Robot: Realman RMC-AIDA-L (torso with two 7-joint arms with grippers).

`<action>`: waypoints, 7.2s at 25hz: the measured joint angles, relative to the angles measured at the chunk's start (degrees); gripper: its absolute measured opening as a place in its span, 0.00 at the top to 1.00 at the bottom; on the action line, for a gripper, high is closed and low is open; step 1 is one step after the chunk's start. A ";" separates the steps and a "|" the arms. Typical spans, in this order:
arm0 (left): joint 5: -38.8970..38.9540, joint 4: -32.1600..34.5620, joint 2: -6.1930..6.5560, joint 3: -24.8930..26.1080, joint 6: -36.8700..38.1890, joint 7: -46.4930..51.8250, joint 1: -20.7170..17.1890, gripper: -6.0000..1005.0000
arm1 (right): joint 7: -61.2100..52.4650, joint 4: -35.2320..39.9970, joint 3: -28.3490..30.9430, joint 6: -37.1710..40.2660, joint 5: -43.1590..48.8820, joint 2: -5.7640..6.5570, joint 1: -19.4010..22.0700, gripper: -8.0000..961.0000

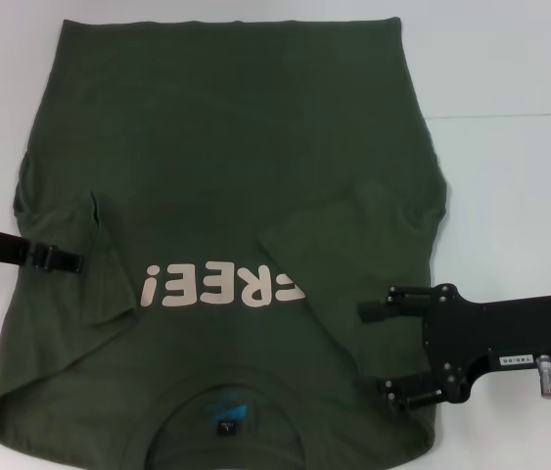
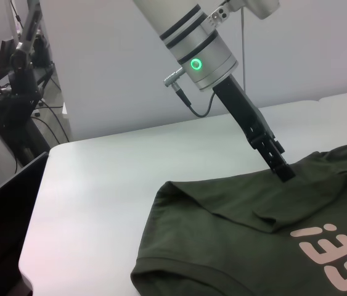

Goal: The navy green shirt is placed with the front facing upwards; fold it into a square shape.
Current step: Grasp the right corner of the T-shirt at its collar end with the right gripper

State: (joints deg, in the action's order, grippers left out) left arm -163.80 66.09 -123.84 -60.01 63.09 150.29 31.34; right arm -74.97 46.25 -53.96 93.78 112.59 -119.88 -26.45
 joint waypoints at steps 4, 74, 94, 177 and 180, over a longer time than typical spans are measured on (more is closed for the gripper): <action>-0.02 -0.32 0.00 -0.46 -1.29 -0.16 -0.40 0.06 | 0.00 -0.02 0.07 0.04 0.00 0.00 0.00 0.05; 43.60 0.52 2.21 27.31 41.99 -38.30 -6.89 0.07 | 0.36 3.93 7.48 9.19 4.04 1.44 4.47 0.05; 43.48 -5.99 2.12 25.24 37.18 -42.87 -4.84 0.07 | -57.79 34.68 2.22 16.90 30.38 0.45 -6.92 0.05; 43.48 -6.68 2.29 24.54 33.94 -43.07 -4.14 0.08 | -79.15 24.52 -49.66 -5.75 40.25 -0.61 -15.81 0.60; 43.48 -6.68 2.29 24.54 33.94 -43.07 -4.20 0.08 | -79.20 24.49 -49.69 -5.73 40.25 -0.62 -15.75 0.73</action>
State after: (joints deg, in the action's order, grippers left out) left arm -120.32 59.41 -121.55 -35.47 97.03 107.22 27.14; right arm -154.17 70.74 -103.65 88.05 152.84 -120.50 -42.20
